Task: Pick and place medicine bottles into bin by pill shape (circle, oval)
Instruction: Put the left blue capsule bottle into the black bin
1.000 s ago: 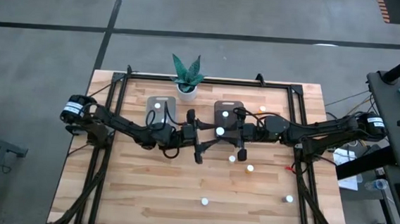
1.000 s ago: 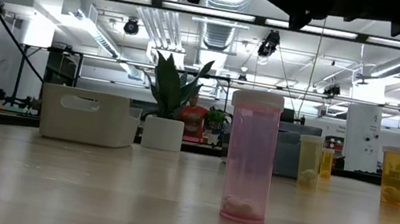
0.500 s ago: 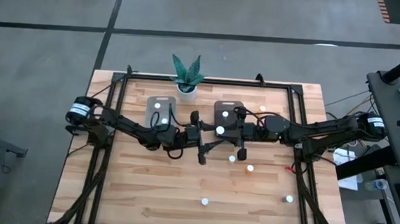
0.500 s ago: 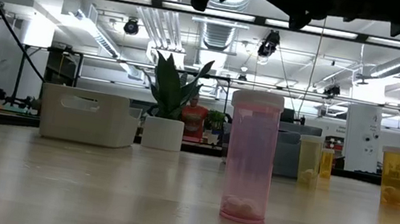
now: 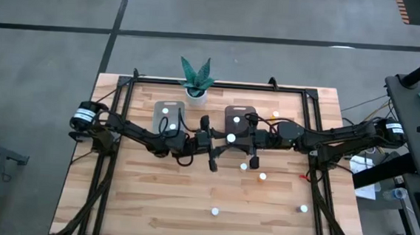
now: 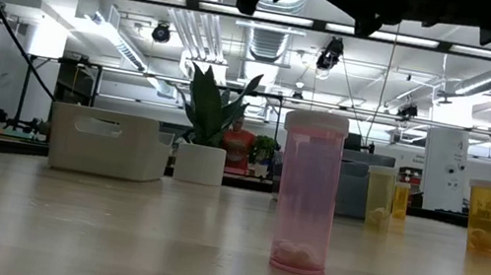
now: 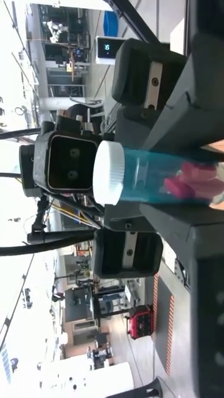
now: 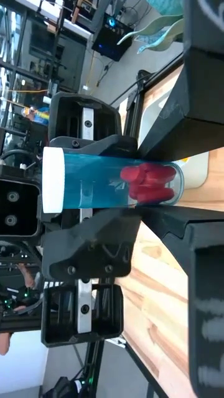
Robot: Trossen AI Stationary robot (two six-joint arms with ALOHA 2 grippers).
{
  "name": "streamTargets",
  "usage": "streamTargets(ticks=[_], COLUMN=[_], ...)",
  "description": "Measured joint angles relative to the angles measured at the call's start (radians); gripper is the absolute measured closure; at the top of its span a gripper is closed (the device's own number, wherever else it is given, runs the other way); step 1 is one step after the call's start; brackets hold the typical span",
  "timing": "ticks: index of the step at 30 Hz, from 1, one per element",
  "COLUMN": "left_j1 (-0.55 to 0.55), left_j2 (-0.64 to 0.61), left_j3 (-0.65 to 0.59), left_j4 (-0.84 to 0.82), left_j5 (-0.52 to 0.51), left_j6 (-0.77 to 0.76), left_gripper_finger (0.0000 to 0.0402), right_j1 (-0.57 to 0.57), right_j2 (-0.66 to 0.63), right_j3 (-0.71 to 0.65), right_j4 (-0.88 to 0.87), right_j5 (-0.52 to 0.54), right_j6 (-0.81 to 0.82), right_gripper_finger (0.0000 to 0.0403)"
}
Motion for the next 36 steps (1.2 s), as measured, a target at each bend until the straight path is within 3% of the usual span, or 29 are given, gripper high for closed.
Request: streamTargets(ticks=[6,23,29,36], left_j1=[0.0,-0.001,-0.001,-0.001], left_j2=[0.0,-0.006,-0.007,-0.008], left_j3=[0.0,-0.001,-0.002,-0.002], left_j4=[-0.007,-0.023,-0.132,-0.269], left_j5=[0.001,0.003,-0.062,-0.138], left_j6=[-0.002,-0.003,-0.003,-0.006], left_gripper_finger=[0.0321,0.0325,0.0326,0.0326], right_j1=[0.0,-0.001,-0.001,0.002], right_j2=[0.0,-0.083,-0.169,-0.204], right_j3=[0.0,0.0,0.007,0.007], right_j4=[-0.014,-0.185,-0.367,-0.398], right_j5=[0.001,0.04,0.158,0.161], right_j6=[-0.002,-0.017,-0.015,-0.003], right_gripper_finger=[0.0281,0.0155,0.0145,0.0158])
